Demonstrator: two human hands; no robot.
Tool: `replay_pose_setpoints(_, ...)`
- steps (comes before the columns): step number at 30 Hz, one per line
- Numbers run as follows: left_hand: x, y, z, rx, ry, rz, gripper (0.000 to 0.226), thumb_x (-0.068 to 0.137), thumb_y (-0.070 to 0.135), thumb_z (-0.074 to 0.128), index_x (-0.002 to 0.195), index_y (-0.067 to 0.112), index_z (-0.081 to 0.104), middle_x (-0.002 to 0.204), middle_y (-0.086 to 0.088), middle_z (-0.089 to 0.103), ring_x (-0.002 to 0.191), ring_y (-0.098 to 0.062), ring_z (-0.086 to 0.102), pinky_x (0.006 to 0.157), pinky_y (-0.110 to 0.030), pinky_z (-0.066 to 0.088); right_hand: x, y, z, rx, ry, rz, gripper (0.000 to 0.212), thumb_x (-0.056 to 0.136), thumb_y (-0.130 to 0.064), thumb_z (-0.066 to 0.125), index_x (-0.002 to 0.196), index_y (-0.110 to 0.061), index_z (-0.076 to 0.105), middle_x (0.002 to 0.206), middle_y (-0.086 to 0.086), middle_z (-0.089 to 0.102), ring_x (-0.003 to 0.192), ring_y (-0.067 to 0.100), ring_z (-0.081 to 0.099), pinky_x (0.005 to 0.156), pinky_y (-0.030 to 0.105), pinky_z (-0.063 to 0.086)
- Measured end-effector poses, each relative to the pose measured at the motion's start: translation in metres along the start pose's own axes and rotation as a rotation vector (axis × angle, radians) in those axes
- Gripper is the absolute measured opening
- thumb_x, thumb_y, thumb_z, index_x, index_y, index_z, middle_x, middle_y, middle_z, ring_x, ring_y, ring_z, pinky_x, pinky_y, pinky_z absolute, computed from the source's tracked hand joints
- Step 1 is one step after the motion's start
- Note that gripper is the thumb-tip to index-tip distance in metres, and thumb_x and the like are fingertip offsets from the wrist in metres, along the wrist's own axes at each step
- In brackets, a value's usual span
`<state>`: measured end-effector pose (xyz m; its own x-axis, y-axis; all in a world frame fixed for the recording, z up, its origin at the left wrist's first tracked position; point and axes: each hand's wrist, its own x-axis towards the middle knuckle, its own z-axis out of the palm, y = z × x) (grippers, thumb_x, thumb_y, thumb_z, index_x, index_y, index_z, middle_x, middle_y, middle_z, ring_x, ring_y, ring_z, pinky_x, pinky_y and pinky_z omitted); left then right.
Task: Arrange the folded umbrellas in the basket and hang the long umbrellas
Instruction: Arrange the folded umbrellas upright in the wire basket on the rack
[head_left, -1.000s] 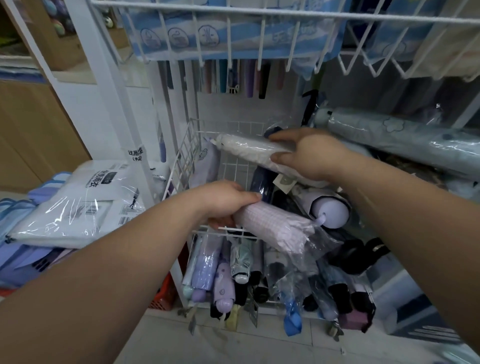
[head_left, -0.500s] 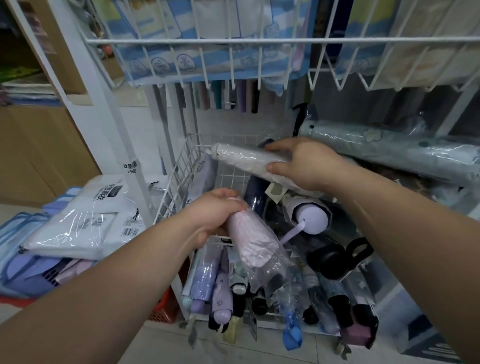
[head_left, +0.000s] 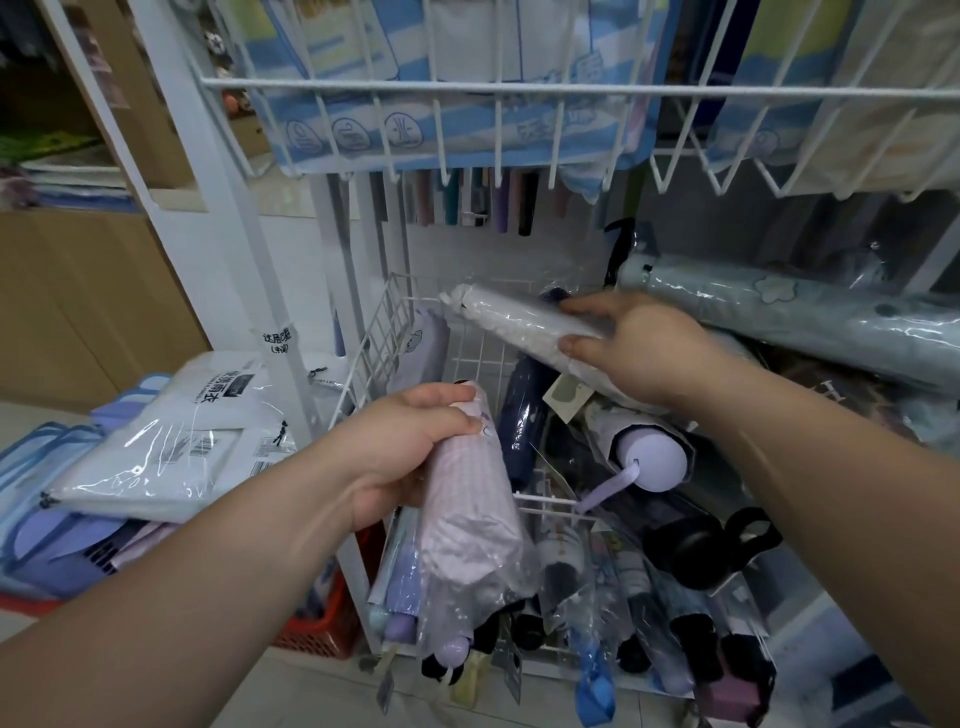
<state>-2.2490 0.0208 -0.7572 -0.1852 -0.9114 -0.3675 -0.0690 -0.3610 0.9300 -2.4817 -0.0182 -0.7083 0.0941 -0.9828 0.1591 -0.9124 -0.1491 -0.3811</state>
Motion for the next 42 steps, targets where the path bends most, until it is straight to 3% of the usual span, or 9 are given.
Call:
replay_pose_setpoints(5, -0.01, 0.0, -0.011, 0.043, -0.015, 0.002, 0.038, 0.077, 0.011, 0.074, 0.111, 0.028, 0.075, 0.116, -0.014, 0.072, 0.108, -0.034, 0.068, 0.101, -0.054, 0.05, -0.002, 0.0, 0.004, -0.014, -0.011, 0.006, 0.051, 0.094, -0.047, 0.059, 0.143, -0.038, 0.049, 0.148, -0.001, 0.047, 0.128, 0.023, 0.05, 0.097, 0.028, 0.039)
replay_pose_setpoints(9, -0.009, 0.007, -0.016, 0.193, 0.006, 0.049, 0.035, 0.091, 0.002, 0.061, 0.116, 0.025, 0.071, 0.101, -0.003, 0.071, 0.081, -0.017, 0.067, 0.066, -0.022, 0.056, -0.001, 0.0, 0.003, -0.021, -0.011, 0.012, 0.05, 0.094, -0.046, 0.059, 0.142, -0.038, 0.049, 0.148, -0.002, 0.048, 0.128, 0.023, 0.051, 0.093, 0.025, 0.038)
replay_pose_setpoints(16, -0.005, 0.009, -0.023, 0.407, 0.047, 0.074, 0.041, 0.09, 0.003, 0.064, 0.118, 0.032, 0.07, 0.092, -0.004, 0.068, 0.057, -0.011, 0.064, 0.05, -0.019, 0.05, 0.001, -0.003, 0.007, -0.133, -0.021, -0.028, 0.052, 0.096, -0.047, 0.055, 0.145, -0.036, 0.046, 0.148, 0.0, 0.049, 0.129, 0.025, 0.05, 0.098, 0.029, 0.041)
replay_pose_setpoints(20, -0.006, 0.011, -0.026, 0.415, 0.083, 0.088, 0.04, 0.09, 0.005, 0.063, 0.12, 0.03, 0.07, 0.104, 0.003, 0.069, 0.081, -0.012, 0.066, 0.058, -0.015, 0.053, 0.002, -0.004, 0.008, -0.145, -0.022, -0.033, 0.051, 0.095, -0.047, 0.056, 0.144, -0.036, 0.047, 0.147, 0.001, 0.051, 0.128, 0.026, 0.051, 0.098, 0.03, 0.042)
replay_pose_setpoints(28, -0.026, 0.007, -0.032, 0.451, 0.035, 0.147, 0.043, 0.091, 0.003, 0.062, 0.125, 0.029, 0.068, 0.119, 0.007, 0.063, 0.079, -0.001, 0.062, 0.053, -0.004, 0.047, 0.001, -0.012, 0.011, -0.233, -0.051, -0.038, 0.053, 0.096, -0.047, 0.056, 0.146, -0.034, 0.045, 0.149, 0.002, 0.047, 0.131, 0.027, 0.047, 0.1, 0.033, 0.041)
replay_pose_setpoints(32, -0.036, -0.009, -0.044, 0.463, -0.036, 0.161, 0.047, 0.089, 0.003, 0.062, 0.123, 0.036, 0.068, 0.114, 0.002, 0.069, 0.079, -0.023, 0.063, 0.066, -0.028, 0.051, -0.001, -0.019, 0.01, -0.345, -0.084, -0.039, 0.05, 0.096, -0.046, 0.054, 0.145, -0.034, 0.046, 0.142, 0.005, 0.055, 0.125, 0.029, 0.052, 0.086, 0.03, 0.041)
replay_pose_setpoints(35, -0.041, -0.025, -0.055, 0.486, -0.063, 0.212, 0.05, 0.083, 0.011, 0.066, 0.12, 0.046, 0.068, 0.116, 0.006, 0.07, 0.083, -0.027, 0.058, 0.073, -0.039, 0.044, -0.003, -0.03, 0.008, -0.47, -0.129, -0.068, 0.05, 0.096, -0.046, 0.054, 0.144, -0.035, 0.046, 0.141, 0.002, 0.056, 0.122, 0.029, 0.055, 0.087, 0.032, 0.044)
replay_pose_setpoints(39, -0.046, -0.032, -0.06, 0.442, -0.004, 0.317, 0.05, 0.087, 0.006, 0.066, 0.122, 0.042, 0.068, 0.11, 0.003, 0.072, 0.071, -0.023, 0.05, 0.065, -0.035, 0.038, -0.003, -0.048, 0.016, -0.593, -0.189, -0.105, 0.051, 0.093, -0.042, 0.059, 0.142, -0.038, 0.047, 0.137, 0.001, 0.058, 0.119, 0.029, 0.056, 0.094, 0.04, 0.05)
replay_pose_setpoints(42, -0.045, -0.032, -0.057, 0.369, 0.071, 0.352, 0.053, 0.09, 0.002, 0.064, 0.126, 0.041, 0.065, 0.111, 0.006, 0.068, 0.065, -0.022, 0.059, 0.057, -0.028, 0.05, -0.004, -0.059, 0.024, -0.612, -0.183, -0.069, 0.049, 0.093, -0.036, 0.058, 0.142, -0.038, 0.048, 0.135, 0.004, 0.059, 0.117, 0.03, 0.057, 0.092, 0.043, 0.052)
